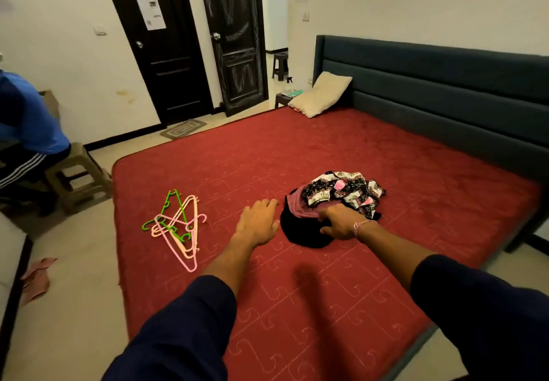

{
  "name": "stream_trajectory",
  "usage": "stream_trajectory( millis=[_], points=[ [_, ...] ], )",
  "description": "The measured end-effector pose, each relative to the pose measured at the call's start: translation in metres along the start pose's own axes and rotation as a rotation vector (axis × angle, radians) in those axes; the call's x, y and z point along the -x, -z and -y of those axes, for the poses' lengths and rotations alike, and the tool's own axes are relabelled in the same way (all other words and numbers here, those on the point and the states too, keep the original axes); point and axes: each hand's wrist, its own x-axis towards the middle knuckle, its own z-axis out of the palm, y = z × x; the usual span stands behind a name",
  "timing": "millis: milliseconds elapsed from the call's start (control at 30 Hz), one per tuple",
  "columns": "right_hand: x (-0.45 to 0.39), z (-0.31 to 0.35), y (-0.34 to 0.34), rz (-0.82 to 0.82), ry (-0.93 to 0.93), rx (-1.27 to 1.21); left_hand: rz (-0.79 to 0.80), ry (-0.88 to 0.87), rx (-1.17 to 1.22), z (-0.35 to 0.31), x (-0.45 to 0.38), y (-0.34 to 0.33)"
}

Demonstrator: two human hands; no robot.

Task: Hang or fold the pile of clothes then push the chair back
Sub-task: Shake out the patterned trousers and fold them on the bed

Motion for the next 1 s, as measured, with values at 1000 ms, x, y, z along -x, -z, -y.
stream_trajectory(
  millis=[1000],
  points=[
    [-0.326,-0.241,-0.117,0.117,0.029,-0.070,0.299,0.169,0.207,-0.085,-0.319,-0.212]
  ],
)
